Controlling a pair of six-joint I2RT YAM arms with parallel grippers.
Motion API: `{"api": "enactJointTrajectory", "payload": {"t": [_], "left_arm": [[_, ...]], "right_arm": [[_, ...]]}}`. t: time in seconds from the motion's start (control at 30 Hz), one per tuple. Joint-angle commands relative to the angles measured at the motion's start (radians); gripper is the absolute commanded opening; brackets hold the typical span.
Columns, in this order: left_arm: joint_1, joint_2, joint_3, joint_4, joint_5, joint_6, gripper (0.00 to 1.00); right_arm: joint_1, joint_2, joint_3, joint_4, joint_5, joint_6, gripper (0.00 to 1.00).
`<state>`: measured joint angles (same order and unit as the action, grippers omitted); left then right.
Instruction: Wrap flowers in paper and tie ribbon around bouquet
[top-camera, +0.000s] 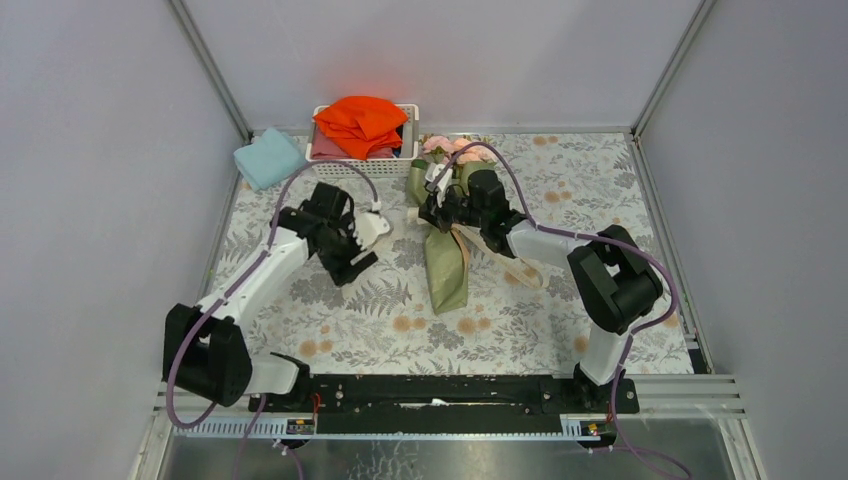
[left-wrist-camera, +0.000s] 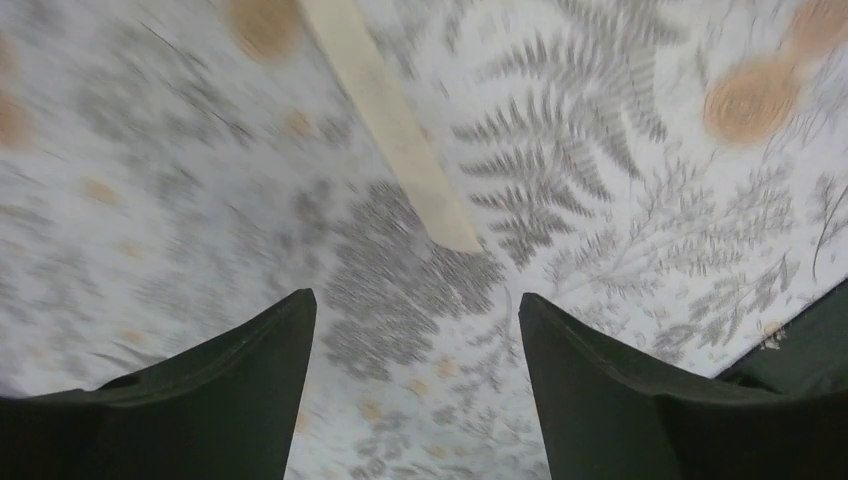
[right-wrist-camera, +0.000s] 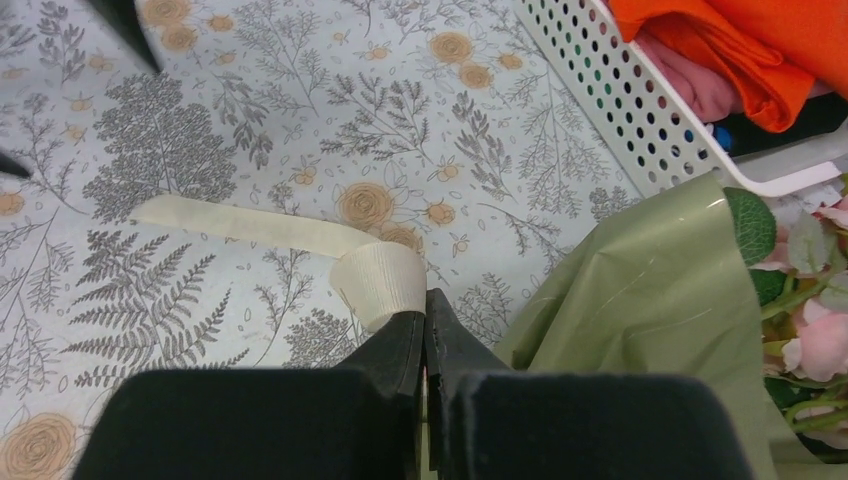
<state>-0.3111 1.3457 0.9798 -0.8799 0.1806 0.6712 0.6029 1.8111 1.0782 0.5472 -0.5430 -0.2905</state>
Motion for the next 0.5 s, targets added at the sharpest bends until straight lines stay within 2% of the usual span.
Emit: {"api": "enactJointTrajectory", "payload": {"t": [0.0, 0.1, 0.2, 0.27, 0.37, 0.47], "left_arm": [[-0.006, -0.028, 0.209, 0.109, 0.207, 0.078, 0.81], [-0.009, 0.059, 0.236, 0.304, 0.395, -0.019, 0.81], [-0.007, 0.22, 0.277, 0.405, 0.52, -0.046, 0.83], [0.015, 0.25, 0.216, 0.551, 0.594, -0.099, 0.89], [0.021, 0.257, 0.126, 0.837, 0.66, -0.223, 0.94], [0.021, 0.3, 0.078, 1.11, 0.654, -0.419, 0.91]], "right_arm": [[-0.002, -0.051, -0.018, 0.117, -0.058, 0.016, 0.0], [-0.002, -0.055, -0.008, 0.117, -0.092, 0.015, 0.0], [-0.002, -0.085, -0.016, 0.112, -0.096, 0.021, 0.0], [-0.002, -0.101, -0.03, 0.124, -0.099, 0.015, 0.0], [-0.003, -0.1, -0.02, 0.091, -0.092, -0.009, 0.0], [-0.009, -0.094, -0.031, 0.109, -0.107, 0.007, 0.0]]}}
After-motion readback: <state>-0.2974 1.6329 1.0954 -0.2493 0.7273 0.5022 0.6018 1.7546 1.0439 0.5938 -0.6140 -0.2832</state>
